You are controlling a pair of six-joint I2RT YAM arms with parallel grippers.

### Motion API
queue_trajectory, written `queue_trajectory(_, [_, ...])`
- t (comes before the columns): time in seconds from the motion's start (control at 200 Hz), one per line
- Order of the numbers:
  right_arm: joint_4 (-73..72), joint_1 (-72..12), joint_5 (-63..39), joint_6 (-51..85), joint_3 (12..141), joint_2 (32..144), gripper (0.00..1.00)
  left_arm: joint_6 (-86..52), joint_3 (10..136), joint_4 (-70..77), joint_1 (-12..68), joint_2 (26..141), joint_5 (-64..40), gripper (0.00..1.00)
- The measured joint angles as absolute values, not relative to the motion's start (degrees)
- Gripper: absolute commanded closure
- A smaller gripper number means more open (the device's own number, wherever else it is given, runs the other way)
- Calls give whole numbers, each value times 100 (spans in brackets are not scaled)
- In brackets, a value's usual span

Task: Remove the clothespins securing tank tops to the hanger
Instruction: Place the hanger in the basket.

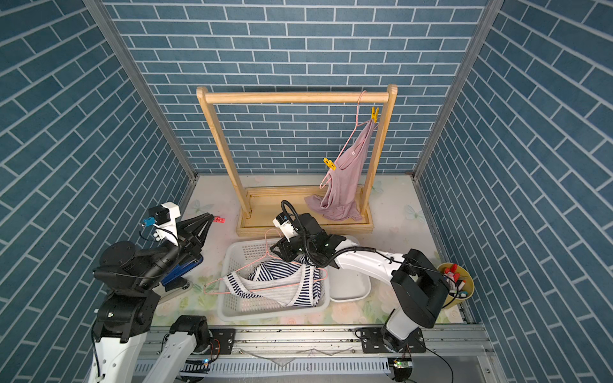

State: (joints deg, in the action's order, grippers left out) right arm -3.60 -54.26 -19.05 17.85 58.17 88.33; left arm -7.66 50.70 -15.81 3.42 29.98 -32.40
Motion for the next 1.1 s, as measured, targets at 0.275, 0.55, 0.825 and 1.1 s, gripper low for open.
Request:
queue_trajectory(0.275, [-134,-5277,-2536,1608,6152,7669,25,-1090,5076,-1420,388,3420,-4005,100])
queue_trajectory(0.55, [-154,-4943,-3653,1511,6733,7655,25,-1214,5196,-1170,998,3850,-4097,100])
queue_trajectory(0.825, [320,-4947,-3649,998,6973,7723,26,-864,5435,-1284,2025,4414,-3437,100])
queue_trajectory(1.1, [781,-4947,-3271,615,6973,7509,26,-755,5529,-1297,2322,4829,-3201,100])
